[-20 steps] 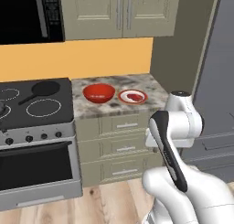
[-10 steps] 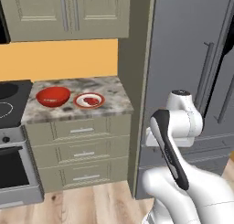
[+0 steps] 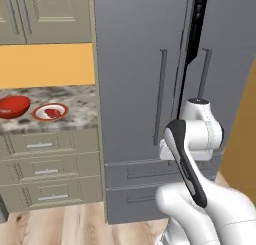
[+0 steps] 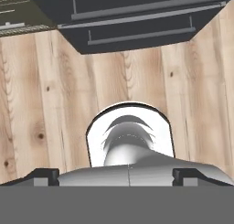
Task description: Place one of the steaks on the plate and the other in the bowl. Then place the bowl in the fridge.
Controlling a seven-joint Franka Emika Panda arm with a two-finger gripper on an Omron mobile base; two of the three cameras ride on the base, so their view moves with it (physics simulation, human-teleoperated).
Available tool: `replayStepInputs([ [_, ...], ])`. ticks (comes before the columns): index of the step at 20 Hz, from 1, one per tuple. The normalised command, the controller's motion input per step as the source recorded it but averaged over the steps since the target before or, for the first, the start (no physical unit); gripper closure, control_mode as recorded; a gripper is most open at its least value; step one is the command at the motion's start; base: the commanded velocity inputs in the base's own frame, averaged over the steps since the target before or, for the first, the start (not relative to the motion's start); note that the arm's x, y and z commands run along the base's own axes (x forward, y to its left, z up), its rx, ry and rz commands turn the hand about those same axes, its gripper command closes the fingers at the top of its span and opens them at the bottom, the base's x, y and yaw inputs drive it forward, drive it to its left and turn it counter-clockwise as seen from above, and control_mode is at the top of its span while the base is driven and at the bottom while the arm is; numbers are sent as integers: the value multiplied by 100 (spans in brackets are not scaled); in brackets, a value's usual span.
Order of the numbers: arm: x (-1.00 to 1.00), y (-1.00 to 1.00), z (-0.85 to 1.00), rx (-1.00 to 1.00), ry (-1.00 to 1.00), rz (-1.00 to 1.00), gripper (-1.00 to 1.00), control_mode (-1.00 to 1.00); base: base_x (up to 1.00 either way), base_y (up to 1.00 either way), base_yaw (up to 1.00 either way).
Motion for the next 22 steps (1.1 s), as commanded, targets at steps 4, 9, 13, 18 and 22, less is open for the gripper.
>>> replayStepInputs([
  [4, 0, 0, 0, 0, 0, 0, -100, 100, 0, -26, -20],
  [9, 0, 0, 0, 0, 0, 0, -100, 100, -1, -4, -16],
  [13, 0, 0, 0, 0, 0, 0, -100, 100, -13, -29, -4],
  [18, 0, 0, 0, 0, 0, 0, -100, 100, 0, -25, -2],
  [22, 0, 0, 0, 0, 0, 0, -100, 100, 8, 0, 0],
])
